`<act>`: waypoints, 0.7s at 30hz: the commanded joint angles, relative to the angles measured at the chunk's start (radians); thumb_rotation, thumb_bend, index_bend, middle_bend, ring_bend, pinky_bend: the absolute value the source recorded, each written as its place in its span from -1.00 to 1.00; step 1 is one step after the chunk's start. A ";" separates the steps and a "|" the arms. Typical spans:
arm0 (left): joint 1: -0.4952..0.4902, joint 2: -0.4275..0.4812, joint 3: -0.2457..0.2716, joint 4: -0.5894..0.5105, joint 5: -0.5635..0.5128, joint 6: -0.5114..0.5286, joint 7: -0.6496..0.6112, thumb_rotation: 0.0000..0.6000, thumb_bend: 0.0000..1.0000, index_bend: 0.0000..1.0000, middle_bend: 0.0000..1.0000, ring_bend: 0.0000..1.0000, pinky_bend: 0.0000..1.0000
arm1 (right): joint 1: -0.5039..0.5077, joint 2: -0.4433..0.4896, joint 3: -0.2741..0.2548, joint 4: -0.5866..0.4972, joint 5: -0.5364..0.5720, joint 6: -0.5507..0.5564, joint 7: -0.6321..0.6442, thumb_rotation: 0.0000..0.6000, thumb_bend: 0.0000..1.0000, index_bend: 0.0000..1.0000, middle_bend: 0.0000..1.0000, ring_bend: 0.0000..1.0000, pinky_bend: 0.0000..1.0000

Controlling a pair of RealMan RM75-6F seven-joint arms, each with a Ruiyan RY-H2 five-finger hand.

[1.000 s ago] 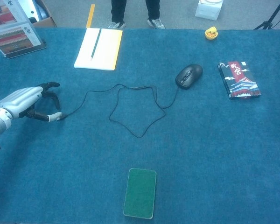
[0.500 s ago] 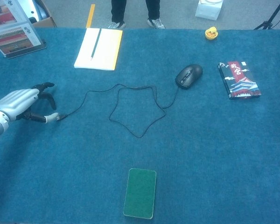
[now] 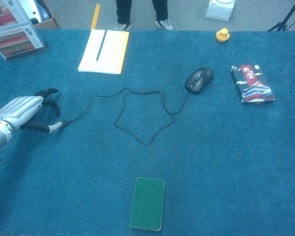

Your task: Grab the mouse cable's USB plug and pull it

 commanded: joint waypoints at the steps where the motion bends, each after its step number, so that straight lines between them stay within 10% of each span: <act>1: 0.001 -0.004 0.000 0.004 0.002 0.002 0.000 0.33 -0.41 -0.19 -0.96 -0.97 -0.63 | 0.003 0.008 0.004 -0.012 -0.007 0.005 -0.009 1.00 -0.31 -0.10 -0.33 -0.41 -0.11; 21: 0.027 -0.011 0.016 -0.054 0.059 0.102 0.091 0.35 -0.41 -0.20 -0.96 -0.96 -0.63 | -0.004 0.014 0.001 -0.024 -0.002 0.012 -0.019 1.00 -0.31 -0.10 -0.33 -0.41 -0.11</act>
